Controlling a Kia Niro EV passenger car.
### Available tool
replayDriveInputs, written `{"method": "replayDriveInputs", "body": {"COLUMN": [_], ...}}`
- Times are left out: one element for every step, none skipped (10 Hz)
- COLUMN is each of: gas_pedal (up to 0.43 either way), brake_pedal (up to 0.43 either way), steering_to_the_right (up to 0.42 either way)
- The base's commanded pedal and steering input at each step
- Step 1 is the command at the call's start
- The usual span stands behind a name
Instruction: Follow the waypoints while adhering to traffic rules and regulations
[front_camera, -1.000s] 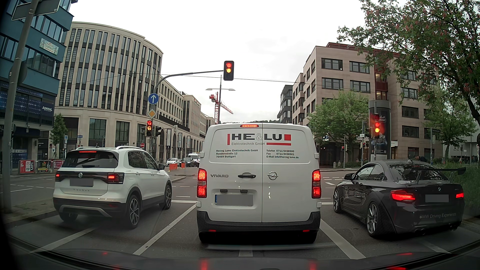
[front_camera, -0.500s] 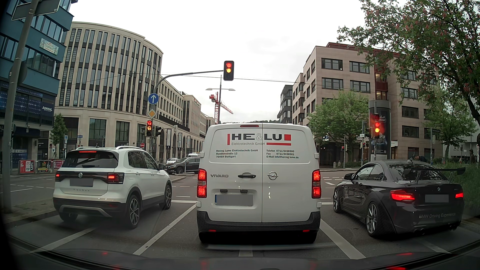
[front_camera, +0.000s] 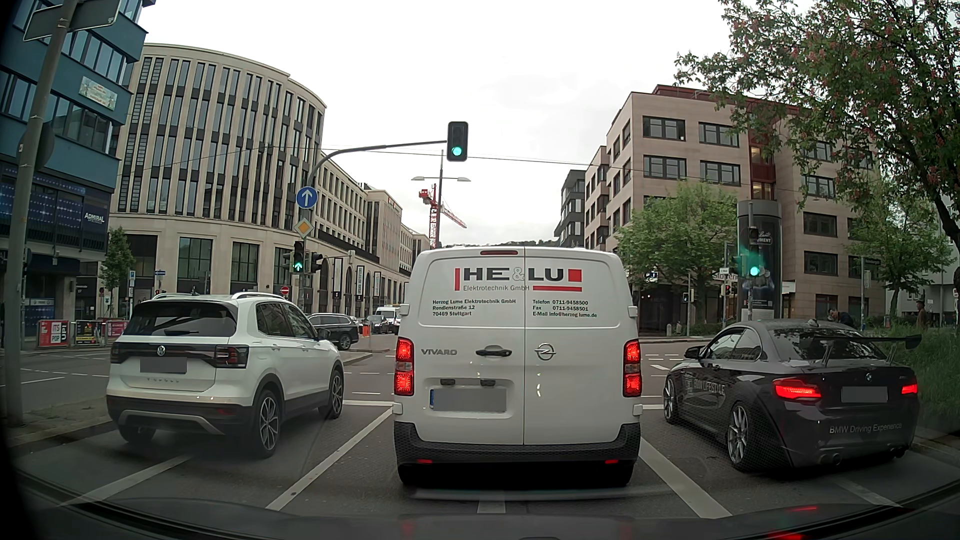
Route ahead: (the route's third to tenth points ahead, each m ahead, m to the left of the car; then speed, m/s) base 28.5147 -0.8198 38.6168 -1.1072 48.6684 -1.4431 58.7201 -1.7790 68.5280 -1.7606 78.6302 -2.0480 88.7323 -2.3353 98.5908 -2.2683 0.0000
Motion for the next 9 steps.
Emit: {"method": "replayDriveInputs", "body": {"gas_pedal": [0.000,0.000,0.000,0.000,0.000,0.000,0.067,0.067,0.067], "brake_pedal": [0.000,0.000,0.000,0.000,0.000,0.000,0.000,0.000,0.000], "steering_to_the_right": [-0.017,-0.016,-0.016,-0.016,-0.015,-0.012,-0.011,-0.011,-0.011]}}
